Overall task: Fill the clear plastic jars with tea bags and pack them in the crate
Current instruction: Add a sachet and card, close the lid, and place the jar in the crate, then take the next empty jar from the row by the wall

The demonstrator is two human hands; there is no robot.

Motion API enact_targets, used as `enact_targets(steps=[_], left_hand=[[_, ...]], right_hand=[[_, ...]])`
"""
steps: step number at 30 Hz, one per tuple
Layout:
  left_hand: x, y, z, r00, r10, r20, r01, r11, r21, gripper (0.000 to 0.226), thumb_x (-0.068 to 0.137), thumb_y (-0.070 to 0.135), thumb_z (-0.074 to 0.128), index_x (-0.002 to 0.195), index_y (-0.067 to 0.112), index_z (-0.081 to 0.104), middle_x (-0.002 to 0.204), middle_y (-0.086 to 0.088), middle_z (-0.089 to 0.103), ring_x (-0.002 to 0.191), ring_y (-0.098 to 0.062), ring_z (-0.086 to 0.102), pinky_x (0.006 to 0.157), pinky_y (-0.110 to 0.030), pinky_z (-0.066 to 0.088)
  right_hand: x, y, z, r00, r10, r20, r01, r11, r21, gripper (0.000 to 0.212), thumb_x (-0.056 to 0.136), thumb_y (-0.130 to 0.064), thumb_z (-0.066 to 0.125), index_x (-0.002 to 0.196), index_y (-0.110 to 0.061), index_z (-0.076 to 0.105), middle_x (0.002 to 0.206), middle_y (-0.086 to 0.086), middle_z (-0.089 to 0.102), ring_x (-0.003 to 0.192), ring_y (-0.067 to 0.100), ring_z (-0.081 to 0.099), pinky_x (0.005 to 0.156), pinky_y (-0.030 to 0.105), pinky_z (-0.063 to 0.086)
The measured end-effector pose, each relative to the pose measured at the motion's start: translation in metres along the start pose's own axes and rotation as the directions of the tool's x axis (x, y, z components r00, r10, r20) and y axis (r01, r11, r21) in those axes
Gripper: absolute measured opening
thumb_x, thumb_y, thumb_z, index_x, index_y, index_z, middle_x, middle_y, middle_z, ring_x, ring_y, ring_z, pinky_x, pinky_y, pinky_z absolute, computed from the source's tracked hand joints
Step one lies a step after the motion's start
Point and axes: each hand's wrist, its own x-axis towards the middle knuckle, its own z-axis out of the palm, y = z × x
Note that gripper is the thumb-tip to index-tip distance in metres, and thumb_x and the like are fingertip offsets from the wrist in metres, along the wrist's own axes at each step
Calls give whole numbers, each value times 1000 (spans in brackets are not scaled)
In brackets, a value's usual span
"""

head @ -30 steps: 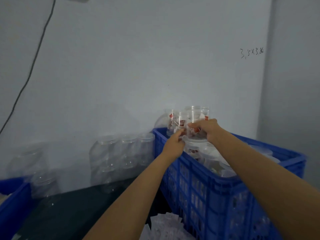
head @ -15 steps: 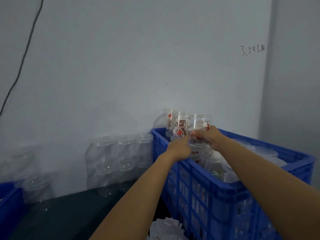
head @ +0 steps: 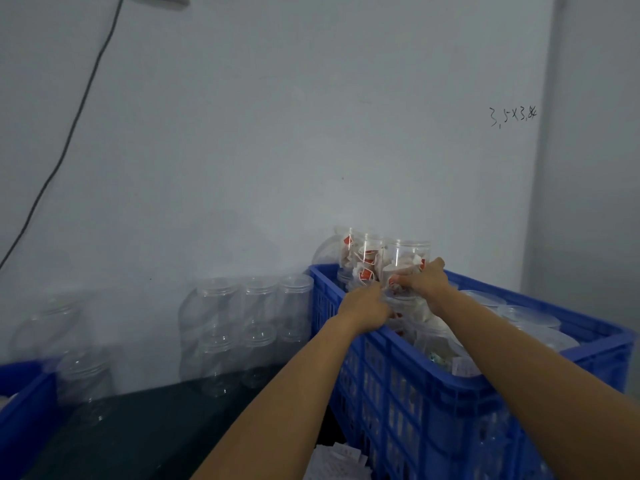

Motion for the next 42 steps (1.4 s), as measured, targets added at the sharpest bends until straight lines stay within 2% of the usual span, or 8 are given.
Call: enact_targets(steps=[8,11,15,24,29,32,35,42], left_hand=[[-25,-17,-9,951,33,-309,-138,936,-325,34,89,0,50,119,14,55,123,-4,58,111,-17,52,93,-31,49],[-38,-26,-22,930,44,-364,-177,923,-342,35,88,-3,51,118,14,57,122,-2,59,105,-9,53,82,-11,43],[-57,-46,-36,910,13,-415,-204,885,-419,34,87,-9,49,115,6,59,118,-7,61,111,-19,56,93,-28,44],[-92,-141,-33,867,-253,-429,10,869,-494,32,85,-10,49,101,16,57,108,0,62,108,-18,56,88,-22,41],[-90,-187,-40,705,-480,-522,111,802,-587,31,86,-7,53,108,15,53,118,-5,60,108,-19,55,83,-23,44],[-91,-215,-53,514,-559,-650,192,814,-548,39,82,-4,60,118,7,51,123,-10,56,113,-26,53,92,-36,44],[-93,-244,-60,429,-546,-719,311,837,-450,47,83,5,66,127,7,48,131,-10,53,120,-30,47,99,-41,39],[-83,-298,-54,612,-530,-587,249,833,-493,71,88,26,69,146,14,30,148,-7,40,132,-28,41,108,-42,36]], right_hand=[[-36,-28,8,986,-84,-141,89,996,23,58,89,0,54,138,-8,24,141,21,30,123,37,43,98,44,46],[-60,-36,21,985,-140,-104,156,974,167,53,89,0,55,135,-10,31,132,19,43,103,29,56,71,32,49],[-91,-41,49,982,-187,-14,181,926,331,40,89,2,51,125,-9,39,98,9,54,69,12,51,53,22,41],[-110,-7,149,982,-49,180,-32,907,419,29,89,3,44,116,-9,47,96,11,51,77,18,48,64,32,43],[-89,23,193,975,44,220,-128,913,387,36,90,3,43,123,-8,52,111,14,55,83,19,51,65,29,46],[-82,29,218,936,60,346,-190,915,356,37,91,5,44,123,-9,57,113,15,59,92,23,56,85,38,50],[-85,29,248,889,56,454,-242,900,362,37,93,4,43,123,-11,57,118,16,60,111,31,57,95,41,48],[-87,32,312,868,47,494,-238,912,333,43,95,0,39,134,-16,49,91,-4,51,89,11,52,99,39,48]])
